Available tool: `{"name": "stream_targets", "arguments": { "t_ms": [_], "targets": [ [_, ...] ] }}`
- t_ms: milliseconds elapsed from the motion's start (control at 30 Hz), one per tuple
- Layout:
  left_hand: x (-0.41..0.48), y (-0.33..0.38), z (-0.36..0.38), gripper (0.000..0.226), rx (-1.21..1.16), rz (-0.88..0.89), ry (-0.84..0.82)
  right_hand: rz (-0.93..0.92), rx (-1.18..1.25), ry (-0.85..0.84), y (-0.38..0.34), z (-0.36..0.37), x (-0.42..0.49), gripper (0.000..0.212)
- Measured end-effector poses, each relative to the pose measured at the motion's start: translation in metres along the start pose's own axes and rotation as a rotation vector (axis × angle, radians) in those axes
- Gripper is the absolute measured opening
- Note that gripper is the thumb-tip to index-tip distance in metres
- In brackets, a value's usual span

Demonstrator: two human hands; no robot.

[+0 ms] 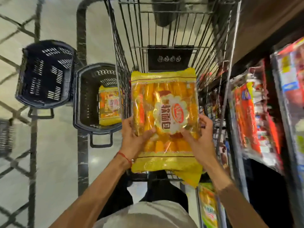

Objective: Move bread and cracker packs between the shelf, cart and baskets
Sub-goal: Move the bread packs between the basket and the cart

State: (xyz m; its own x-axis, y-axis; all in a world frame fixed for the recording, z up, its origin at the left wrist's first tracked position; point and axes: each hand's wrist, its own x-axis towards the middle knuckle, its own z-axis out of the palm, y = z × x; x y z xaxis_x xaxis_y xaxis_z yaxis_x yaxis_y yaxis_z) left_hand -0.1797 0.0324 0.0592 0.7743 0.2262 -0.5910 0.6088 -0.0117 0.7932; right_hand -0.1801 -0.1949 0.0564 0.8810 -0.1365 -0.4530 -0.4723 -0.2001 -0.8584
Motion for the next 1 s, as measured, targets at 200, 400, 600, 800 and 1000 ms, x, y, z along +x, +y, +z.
{"name": "stream_targets", "arguments": {
  "t_ms": [200,400,600,800,1000],
  "targets": [
    [-0.044,-0.006,-0.070,0.079,0.006,0.104,-0.070,-0.049,0.032,0.007,-0.027,0.037,-0.068,0.072],
    [-0.085,-0.027,-0.170,0.090,-0.049,0.205,-0.151,-0.075,0.032,0.048,-0.034,0.114,-0.151,0.073],
    [-0.104,-0.053,-0.266,0.099,-0.026,0.216,-0.121,-0.091,-0.019,0.035,-0.037,0.196,-0.201,0.098],
    [-0.098,-0.057,-0.322,0.109,-0.028,0.234,-0.117,-0.134,-0.034,-0.010,-0.056,0.247,-0.200,0.080],
    [-0.052,-0.033,-0.344,0.106,-0.003,0.207,-0.084,-0.117,-0.052,-0.024,-0.075,0.276,-0.157,0.087]
  ]
}}
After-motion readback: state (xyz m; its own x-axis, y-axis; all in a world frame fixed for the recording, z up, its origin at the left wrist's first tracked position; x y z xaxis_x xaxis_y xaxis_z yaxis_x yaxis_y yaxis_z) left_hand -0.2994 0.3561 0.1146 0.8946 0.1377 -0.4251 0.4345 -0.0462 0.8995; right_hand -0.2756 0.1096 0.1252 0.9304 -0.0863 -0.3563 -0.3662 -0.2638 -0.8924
